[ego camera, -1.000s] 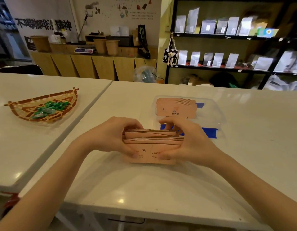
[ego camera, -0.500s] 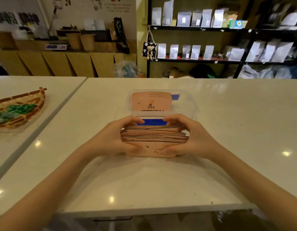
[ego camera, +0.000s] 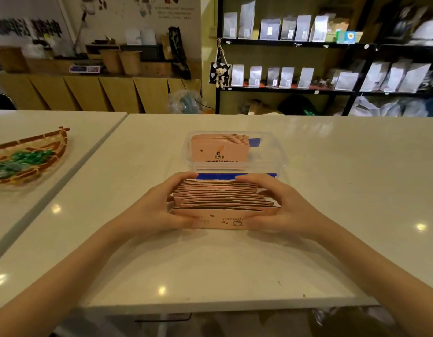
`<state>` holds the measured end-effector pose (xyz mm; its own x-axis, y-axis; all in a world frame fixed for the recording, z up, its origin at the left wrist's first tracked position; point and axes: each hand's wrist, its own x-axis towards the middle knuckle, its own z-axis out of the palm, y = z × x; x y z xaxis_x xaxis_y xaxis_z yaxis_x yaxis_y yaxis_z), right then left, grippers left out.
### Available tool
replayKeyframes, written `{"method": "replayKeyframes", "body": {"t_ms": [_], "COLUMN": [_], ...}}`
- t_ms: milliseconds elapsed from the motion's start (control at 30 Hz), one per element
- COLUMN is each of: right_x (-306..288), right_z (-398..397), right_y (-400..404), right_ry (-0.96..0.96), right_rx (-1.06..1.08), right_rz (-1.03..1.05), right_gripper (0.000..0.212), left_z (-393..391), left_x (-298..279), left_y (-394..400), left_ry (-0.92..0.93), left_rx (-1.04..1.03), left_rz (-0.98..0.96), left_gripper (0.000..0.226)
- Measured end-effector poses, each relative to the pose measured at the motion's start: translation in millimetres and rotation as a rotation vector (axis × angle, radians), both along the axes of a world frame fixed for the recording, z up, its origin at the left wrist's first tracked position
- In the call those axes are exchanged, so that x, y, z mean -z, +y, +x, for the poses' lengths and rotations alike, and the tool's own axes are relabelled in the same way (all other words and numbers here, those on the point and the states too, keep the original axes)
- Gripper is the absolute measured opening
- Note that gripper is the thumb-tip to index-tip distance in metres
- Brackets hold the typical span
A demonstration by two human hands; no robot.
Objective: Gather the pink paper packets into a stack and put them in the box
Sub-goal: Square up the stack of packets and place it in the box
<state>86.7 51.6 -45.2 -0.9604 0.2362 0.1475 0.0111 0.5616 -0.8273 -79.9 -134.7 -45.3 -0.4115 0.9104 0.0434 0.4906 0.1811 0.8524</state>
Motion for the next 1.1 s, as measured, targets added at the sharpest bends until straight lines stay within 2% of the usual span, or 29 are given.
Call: {"method": "replayKeyframes", "body": {"t_ms": [100,200,367,600,800,900,1100], "right_x": [6.2,12.0,17.0,21.1,11.8,11.3,12.5], "right_z": [1.8,3.5,-3.2,-19.8,-18.1,-17.5,-14.1], "right_y": [0.7,0.7,-6.6,-24.3,-24.1,-22.4,-20.9], "right_ry": [-0.016,-0.018,-0.008,0.064,0.087,0.035,0.015], "right_rx": [0.019,0.033,0.069,0.194,0.175,0.152,0.151], "right_rz": [-0.132,-0.245,-0.253,-0.309,-0.309,-0.297,-0.29], "right_gripper": [0.076,0.064,0.062,0.073,0.06,0.067,0.078], "left_z": [4.9,10.3,12.7,13.4,12.8,11.2,6.9], "left_x": [2.3,7.6,16.9,20.0,14.9,17.0,23.4], "left_y": [0.8,2.0,5.0,9.0,8.8,8.0,7.7], "left_ry": [-0.064,-0.114,-0.176,-0.177,-0.164,-0.142,-0.088], "left_rx": [-0.012,-0.059,-0.12,-0.172,-0.197,-0.187,-0.186], "left_rz": [0.03,0.065,0.127,0.16,0.16,0.131,0.07], "left_gripper": [0.079,0.078,0.064,0.065,0.059,0.064,0.09]}}
